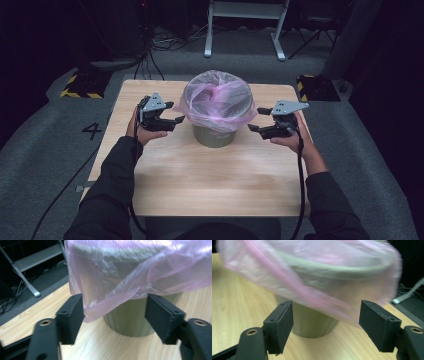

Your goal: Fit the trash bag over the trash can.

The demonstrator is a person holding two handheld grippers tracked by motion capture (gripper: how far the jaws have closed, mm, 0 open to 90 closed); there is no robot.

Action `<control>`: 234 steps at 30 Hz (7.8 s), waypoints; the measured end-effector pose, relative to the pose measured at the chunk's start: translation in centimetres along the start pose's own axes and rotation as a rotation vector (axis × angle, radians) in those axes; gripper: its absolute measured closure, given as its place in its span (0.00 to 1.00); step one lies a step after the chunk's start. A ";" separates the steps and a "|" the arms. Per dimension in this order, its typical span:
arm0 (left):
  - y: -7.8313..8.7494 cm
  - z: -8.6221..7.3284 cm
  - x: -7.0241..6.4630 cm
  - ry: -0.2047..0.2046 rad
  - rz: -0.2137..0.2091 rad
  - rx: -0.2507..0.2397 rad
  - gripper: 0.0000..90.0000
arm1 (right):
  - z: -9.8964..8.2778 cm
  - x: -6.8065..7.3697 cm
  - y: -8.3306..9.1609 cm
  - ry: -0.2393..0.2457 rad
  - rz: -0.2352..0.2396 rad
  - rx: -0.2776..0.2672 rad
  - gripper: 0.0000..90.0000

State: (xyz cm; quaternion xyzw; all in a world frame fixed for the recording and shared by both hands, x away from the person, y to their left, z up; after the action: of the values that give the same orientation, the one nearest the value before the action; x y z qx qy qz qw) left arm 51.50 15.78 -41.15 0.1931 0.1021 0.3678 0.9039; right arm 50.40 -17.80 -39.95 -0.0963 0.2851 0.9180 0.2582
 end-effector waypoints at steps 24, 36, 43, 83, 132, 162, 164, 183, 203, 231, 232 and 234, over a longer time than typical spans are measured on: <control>-2.3 -4.6 -0.3 -0.038 -0.015 0.094 1.00 | -5.6 1.6 -4.4 -0.052 0.126 0.140 1.00; -2.9 -6.8 1.5 0.077 0.016 0.122 0.84 | -8.7 0.2 -5.8 -0.108 0.088 0.261 1.00; -1.1 -6.3 -0.2 0.109 0.058 0.134 0.21 | -8.7 -0.1 -4.1 -0.174 0.084 0.196 0.68; 1.5 -15.2 -3.2 0.135 0.077 0.362 0.19 | 3.5 -2.0 2.2 -0.124 -0.060 -0.044 0.27; 1.1 -15.5 -2.8 0.151 0.063 0.344 0.13 | 7.6 -2.9 -10.4 0.012 0.048 0.374 0.49; 1.1 -15.5 -2.8 0.151 0.063 0.344 0.13 | 7.1 -3.0 -11.4 -0.019 0.120 0.512 0.27; 1.1 -15.5 -2.8 0.152 0.063 0.344 0.13 | 7.2 -3.0 -11.3 -0.021 0.101 0.490 0.27; 1.1 -15.5 -2.8 0.151 0.063 0.344 0.13 | 8.3 -3.4 -8.0 -0.124 -0.022 0.205 0.23; 1.1 -15.5 -2.8 0.151 0.063 0.344 0.13 | 8.1 -2.0 -2.9 -0.109 -0.061 0.080 0.21; 1.1 -15.5 -2.8 0.151 0.063 0.344 0.13 | 5.6 1.0 1.4 -0.056 -0.082 0.075 0.20; 1.1 -15.5 -2.8 0.151 0.063 0.344 0.13 | 5.6 1.0 1.4 -0.056 -0.082 0.075 0.20; 1.1 -15.5 -2.8 0.151 0.063 0.345 0.13 | 5.2 1.2 1.5 -0.051 -0.081 0.086 0.20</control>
State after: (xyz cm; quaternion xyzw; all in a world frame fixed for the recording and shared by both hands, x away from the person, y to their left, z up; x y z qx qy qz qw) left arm 43.76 18.80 -54.62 0.3200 0.2249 0.3865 0.8352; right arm 48.39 -15.37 -35.40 -0.0730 0.3137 0.8958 0.3063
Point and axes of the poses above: each handheld gripper's, and its own axes: y roughly backward along the jaws, z roughly out of its top, x roughly to its left, the point moved 6 cm from there along -y, roughly forward along the jaws, and after that the axes turned 10 degrees about y, right-handed, at the moved point
